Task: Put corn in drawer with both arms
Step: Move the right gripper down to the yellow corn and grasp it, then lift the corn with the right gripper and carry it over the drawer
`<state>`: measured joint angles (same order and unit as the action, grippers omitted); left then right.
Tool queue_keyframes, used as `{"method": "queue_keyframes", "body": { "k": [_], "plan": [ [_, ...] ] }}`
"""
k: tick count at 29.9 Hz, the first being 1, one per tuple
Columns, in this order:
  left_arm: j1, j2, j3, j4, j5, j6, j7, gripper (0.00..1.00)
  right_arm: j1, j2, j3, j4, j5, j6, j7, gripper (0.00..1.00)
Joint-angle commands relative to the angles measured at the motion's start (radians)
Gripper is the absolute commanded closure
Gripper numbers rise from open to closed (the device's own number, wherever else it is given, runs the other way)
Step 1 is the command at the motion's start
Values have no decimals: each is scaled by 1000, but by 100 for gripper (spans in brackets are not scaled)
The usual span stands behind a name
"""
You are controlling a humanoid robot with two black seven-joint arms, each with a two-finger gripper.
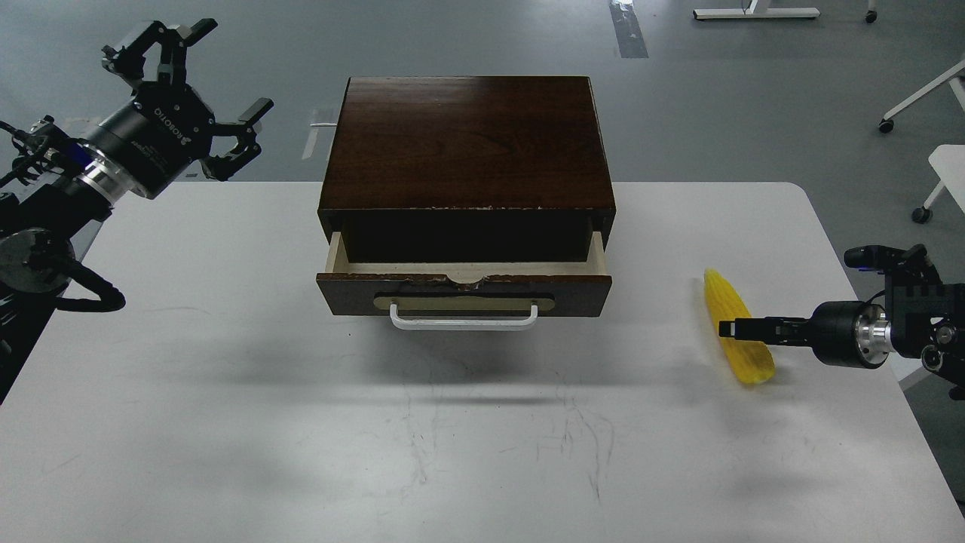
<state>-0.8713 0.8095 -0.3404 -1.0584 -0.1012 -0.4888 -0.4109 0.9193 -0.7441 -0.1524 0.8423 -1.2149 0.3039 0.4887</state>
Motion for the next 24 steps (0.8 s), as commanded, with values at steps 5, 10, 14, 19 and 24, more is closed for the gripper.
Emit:
{"method": "queue_keyframes", "body": {
  "k": [5,10,14,19,24],
  "plan": [
    [0,0,1,0,0,0,0,2,4,15,-27,-5,0,0,0,43],
    [0,0,0,0,0,0,0,2,6,11,-32,-3,2,0,0,80],
    [0,0,0,0,0,0,0,2,18,5,-30,11,2,1,0,88],
    [0,2,0,0,0,0,0,2,119,-46,-30,92,2,1,0,88],
    [0,0,-8,0,0,0,0,2,269,-87,-33,152,2,11,0,88]
  ]
}}
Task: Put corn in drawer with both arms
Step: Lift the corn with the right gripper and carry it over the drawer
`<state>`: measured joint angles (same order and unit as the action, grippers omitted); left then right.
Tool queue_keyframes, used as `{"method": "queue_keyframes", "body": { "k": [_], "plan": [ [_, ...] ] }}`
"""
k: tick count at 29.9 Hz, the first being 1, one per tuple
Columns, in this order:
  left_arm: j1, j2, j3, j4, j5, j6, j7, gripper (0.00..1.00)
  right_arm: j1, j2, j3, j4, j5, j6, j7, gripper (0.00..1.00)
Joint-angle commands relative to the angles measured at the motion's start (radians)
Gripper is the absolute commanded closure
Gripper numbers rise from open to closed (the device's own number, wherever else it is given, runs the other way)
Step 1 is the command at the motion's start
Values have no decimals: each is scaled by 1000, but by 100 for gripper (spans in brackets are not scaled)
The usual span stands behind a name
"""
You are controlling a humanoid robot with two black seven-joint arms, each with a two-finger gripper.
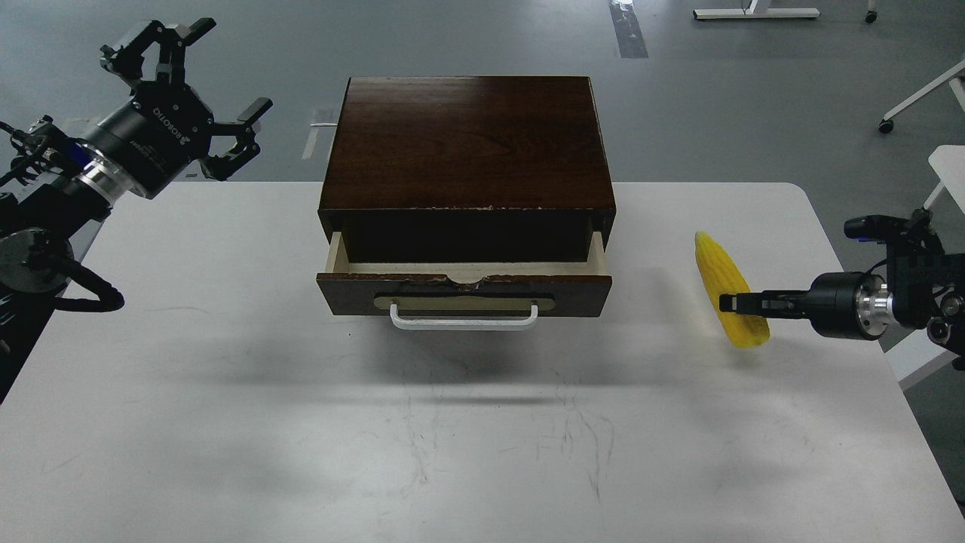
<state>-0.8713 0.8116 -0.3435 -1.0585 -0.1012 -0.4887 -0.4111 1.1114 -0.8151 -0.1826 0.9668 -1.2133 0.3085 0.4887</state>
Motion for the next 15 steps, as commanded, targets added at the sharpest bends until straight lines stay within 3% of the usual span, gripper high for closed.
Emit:
{"method": "queue_keyframes", "body": {
  "k": [1,7,15],
  "plan": [
    [0,-2,-8,0,0,0,0,2,123,-18,-15,39,0,7,0,88],
    [-2,0,-14,0,0,0,0,2,370,13,-150,85,0,8,0,87],
    [-2,3,-23,0,1,0,0,2,697,230,-330,90,0,0,0,87]
  ]
}}
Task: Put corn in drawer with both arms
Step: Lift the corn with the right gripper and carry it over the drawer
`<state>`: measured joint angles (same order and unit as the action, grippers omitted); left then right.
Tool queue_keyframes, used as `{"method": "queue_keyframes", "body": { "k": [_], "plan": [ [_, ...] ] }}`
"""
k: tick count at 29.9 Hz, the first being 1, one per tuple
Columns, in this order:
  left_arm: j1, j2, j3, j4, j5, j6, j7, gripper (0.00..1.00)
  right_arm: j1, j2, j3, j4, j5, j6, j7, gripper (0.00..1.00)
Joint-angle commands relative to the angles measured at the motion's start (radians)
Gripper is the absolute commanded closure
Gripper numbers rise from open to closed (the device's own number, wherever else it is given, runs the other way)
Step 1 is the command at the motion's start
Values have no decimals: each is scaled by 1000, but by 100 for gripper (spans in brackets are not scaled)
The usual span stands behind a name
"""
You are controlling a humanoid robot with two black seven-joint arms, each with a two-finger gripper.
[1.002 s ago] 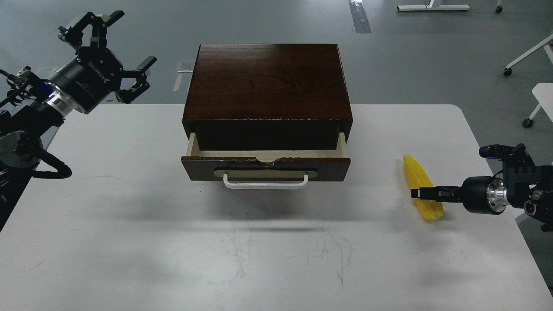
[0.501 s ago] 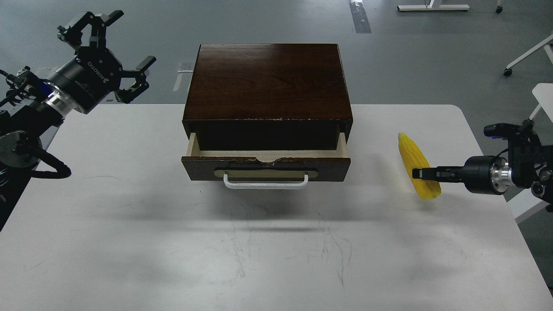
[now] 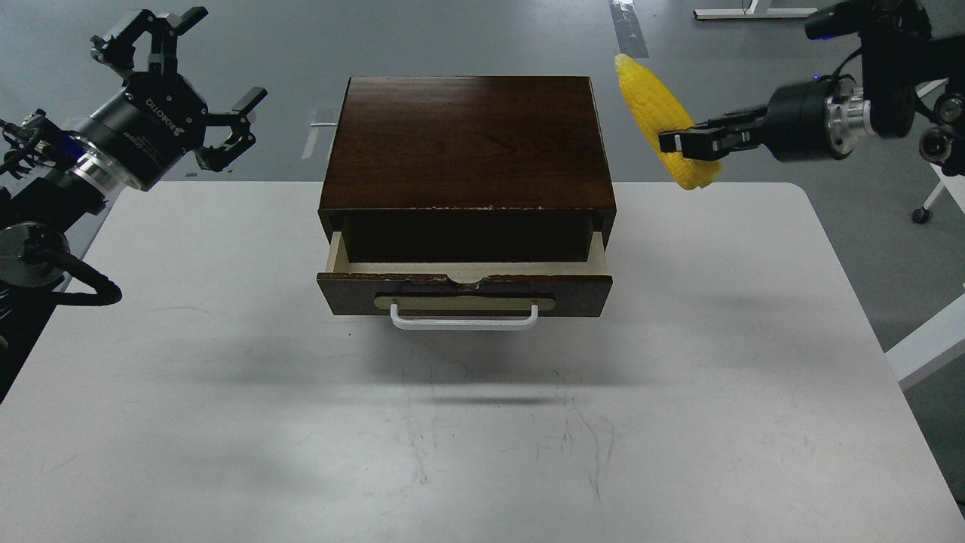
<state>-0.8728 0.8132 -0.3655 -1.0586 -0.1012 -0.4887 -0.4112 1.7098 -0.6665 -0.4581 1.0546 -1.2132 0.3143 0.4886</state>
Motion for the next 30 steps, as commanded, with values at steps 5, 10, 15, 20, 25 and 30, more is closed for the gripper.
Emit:
{"method": "queue_keyframes", "body": {
  "k": [5,10,15,20,25,30],
  "plan": [
    [0,3,-1,-3,3,0,-1,2,252,217,-111,53,0,-15,0,87],
    [-3,1,-1,-3,5,0,0,2,333,307,-149,134,-57,-111,0,87],
    [-6,6,-1,-6,5,0,0,2,350,357,-188,159,-155,-211,0,87],
    [-5,11,-1,-7,5,0,0,2,346,383,-261,168,-248,-363,0,87],
    [-6,12,-1,-7,5,0,0,2,335,406,-338,168,-290,-466,0,87],
    [-6,21,-1,-9,5,0,0,2,294,415,-347,166,-293,-508,0,87]
  ]
}}
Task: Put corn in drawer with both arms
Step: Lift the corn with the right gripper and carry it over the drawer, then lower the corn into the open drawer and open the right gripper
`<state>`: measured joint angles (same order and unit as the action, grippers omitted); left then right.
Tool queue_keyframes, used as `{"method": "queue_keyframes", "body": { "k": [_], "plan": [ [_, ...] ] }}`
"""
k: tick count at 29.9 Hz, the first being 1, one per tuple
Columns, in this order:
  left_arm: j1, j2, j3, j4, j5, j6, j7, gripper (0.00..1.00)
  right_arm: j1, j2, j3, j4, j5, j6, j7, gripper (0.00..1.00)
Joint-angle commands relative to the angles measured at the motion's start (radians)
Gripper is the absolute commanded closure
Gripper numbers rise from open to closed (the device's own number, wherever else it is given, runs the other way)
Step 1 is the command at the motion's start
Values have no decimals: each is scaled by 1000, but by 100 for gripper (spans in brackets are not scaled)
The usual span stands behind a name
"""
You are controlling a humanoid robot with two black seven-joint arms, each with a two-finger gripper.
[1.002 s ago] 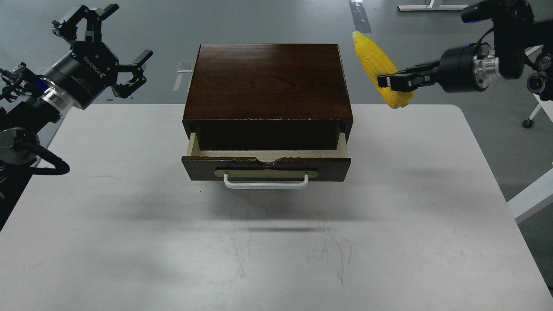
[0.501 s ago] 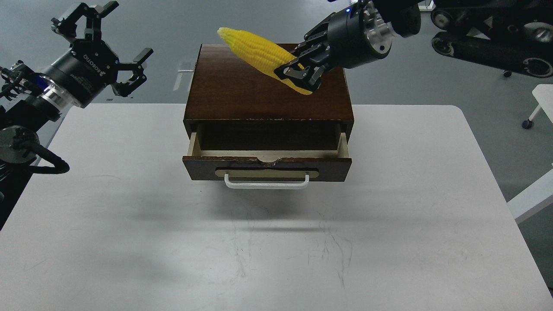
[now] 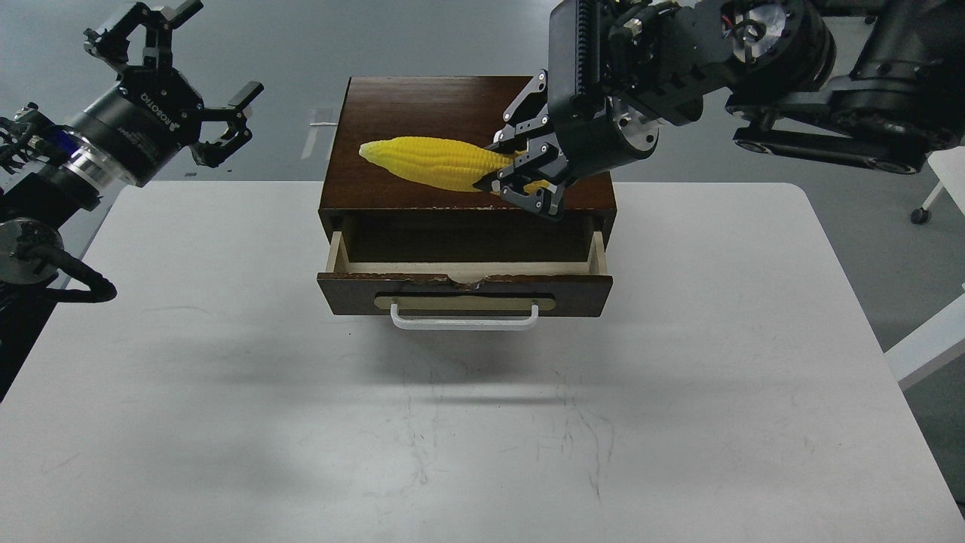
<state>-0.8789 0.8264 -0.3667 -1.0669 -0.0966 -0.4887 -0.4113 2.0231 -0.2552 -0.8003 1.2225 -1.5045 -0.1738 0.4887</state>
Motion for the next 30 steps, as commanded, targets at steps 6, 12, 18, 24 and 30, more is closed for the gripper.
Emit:
{"method": "queue_keyframes", "body": {
  "k": [6,12,18,24,30],
  "plan": [
    [1,23,0,-4,0,0,0,2,-53,22,-16,-6,0,-21,0,87],
    [3,34,0,-4,0,0,0,2,-86,25,-22,-11,-3,-21,0,86],
    [5,34,0,-4,0,0,0,2,-102,28,-23,-26,-3,-21,0,83],
    [3,34,0,-4,0,0,0,2,-127,39,-40,-41,-7,-21,0,80],
    [5,33,0,-4,0,0,0,2,-153,57,-51,-77,-8,-21,0,78]
  ]
}}
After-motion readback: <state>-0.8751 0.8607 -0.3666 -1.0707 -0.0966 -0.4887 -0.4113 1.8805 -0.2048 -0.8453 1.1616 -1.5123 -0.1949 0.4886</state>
